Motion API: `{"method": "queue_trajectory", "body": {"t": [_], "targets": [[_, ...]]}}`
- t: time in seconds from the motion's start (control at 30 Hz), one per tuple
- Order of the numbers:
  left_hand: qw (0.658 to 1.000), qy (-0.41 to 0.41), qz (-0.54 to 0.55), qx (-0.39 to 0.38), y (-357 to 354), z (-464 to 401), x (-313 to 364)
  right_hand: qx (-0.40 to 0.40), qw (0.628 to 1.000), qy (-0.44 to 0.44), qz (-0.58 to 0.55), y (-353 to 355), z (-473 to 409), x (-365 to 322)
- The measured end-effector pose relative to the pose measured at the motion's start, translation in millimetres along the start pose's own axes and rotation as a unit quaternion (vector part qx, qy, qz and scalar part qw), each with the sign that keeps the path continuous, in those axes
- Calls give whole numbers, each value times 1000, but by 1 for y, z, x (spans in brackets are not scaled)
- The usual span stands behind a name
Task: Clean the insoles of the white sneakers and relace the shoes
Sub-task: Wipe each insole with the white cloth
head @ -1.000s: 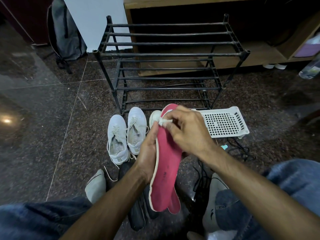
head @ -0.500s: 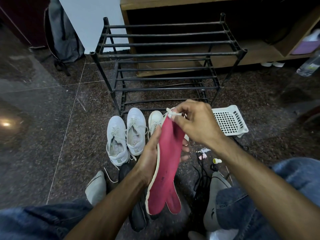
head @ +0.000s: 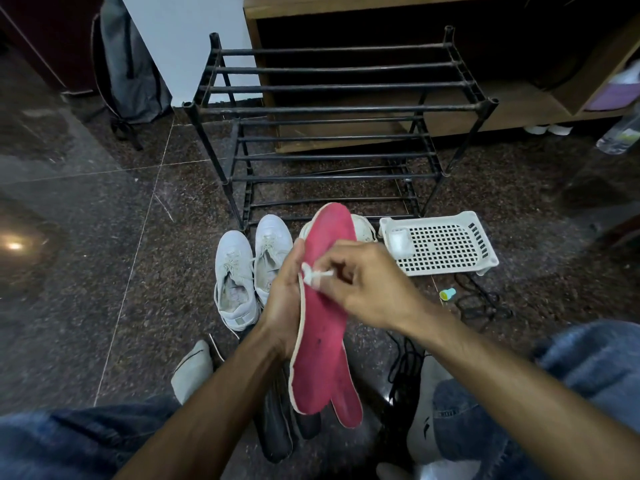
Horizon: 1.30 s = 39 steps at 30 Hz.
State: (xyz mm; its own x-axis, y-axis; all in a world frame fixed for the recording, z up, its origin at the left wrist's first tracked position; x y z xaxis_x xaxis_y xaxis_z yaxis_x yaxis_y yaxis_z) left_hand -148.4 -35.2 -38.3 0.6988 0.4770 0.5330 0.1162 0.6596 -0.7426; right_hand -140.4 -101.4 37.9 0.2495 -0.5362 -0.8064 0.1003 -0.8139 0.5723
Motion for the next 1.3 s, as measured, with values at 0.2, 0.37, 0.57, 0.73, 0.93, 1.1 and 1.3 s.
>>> {"method": "queue_trajectory", "body": {"t": [0.2,0.37,0.57,0.73,0.93,1.1,1.3], "targets": [[999,14,-23,23,3,4,-7,101,985,-9,139,45,-18,8],[999,16,-43,21,12,2,1,70,990,-29,116,42,-14,17],[1000,-15,-4,20,15,2,21,-127,978,72,152,-19,7,-16],[1000,-15,5,20,13,1,19,30,981,46,185,18,-7,-4],[998,-47,48,15,16,3,35,-117,989,56,74,-29,13,-11],[995,-85,61,0,15,5,50,-40,991,106,74,-23,13,-22],[999,-30,16,0,0,3,24,140,980,21,137,19,-2,1]]}}
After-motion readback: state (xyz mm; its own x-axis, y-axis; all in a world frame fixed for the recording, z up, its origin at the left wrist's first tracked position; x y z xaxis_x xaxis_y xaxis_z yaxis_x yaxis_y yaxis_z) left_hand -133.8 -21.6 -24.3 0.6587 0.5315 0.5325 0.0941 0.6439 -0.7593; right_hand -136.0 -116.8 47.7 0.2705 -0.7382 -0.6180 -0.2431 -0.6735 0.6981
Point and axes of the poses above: each hand's wrist, its own z-axis away from the middle knuckle, its own y-axis out of the back of the hand, x = y × z, the point moved 8 cm from there along -z, towards the middle knuckle, and after that the axes turned 1 degree about -z, right-handed, at the moved point
